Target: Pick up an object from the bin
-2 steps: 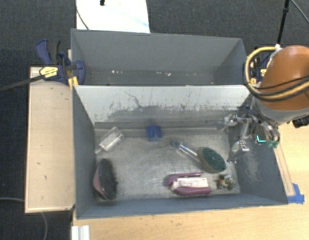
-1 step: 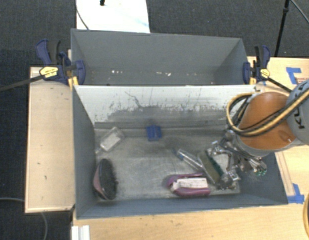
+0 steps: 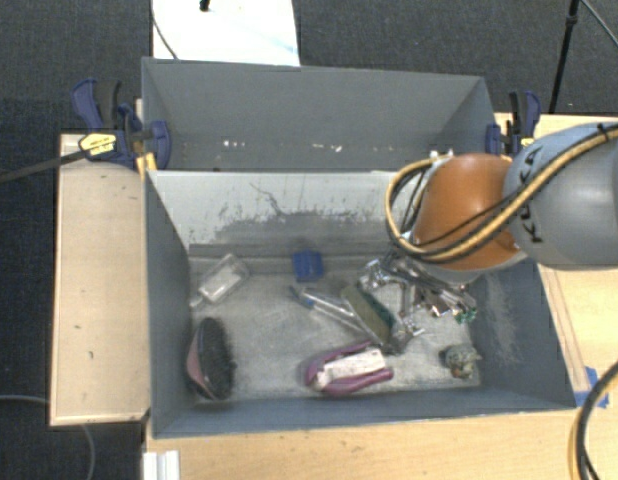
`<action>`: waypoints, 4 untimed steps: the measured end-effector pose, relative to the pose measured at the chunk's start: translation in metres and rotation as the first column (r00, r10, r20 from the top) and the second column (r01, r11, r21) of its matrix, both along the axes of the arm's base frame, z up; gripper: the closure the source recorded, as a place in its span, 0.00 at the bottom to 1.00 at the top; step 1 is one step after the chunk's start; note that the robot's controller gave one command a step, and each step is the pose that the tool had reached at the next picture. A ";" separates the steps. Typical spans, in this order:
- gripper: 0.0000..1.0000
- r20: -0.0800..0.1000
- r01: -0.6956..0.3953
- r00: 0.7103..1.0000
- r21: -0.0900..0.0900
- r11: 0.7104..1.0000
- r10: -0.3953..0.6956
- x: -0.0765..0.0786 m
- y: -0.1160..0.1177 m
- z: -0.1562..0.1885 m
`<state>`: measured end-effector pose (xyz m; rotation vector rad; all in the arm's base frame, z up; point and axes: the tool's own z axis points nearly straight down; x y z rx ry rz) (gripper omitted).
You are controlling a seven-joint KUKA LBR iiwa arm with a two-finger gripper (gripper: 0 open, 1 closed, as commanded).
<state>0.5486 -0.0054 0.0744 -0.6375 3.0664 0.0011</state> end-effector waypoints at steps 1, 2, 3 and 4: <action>0.00 -0.002 -0.353 0.936 -0.004 0.936 0.353 0.042 0.016 -0.002; 1.00 0.003 -0.349 0.937 -0.005 0.937 0.349 0.043 0.016 0.000; 1.00 0.001 -0.544 0.839 -0.007 0.839 0.544 0.040 0.021 0.136; 0.00 -0.006 -0.540 0.842 -0.002 0.842 0.540 0.038 0.021 0.133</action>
Offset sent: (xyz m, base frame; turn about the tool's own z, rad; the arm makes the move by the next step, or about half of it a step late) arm 0.0390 0.0154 -0.0044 -0.3610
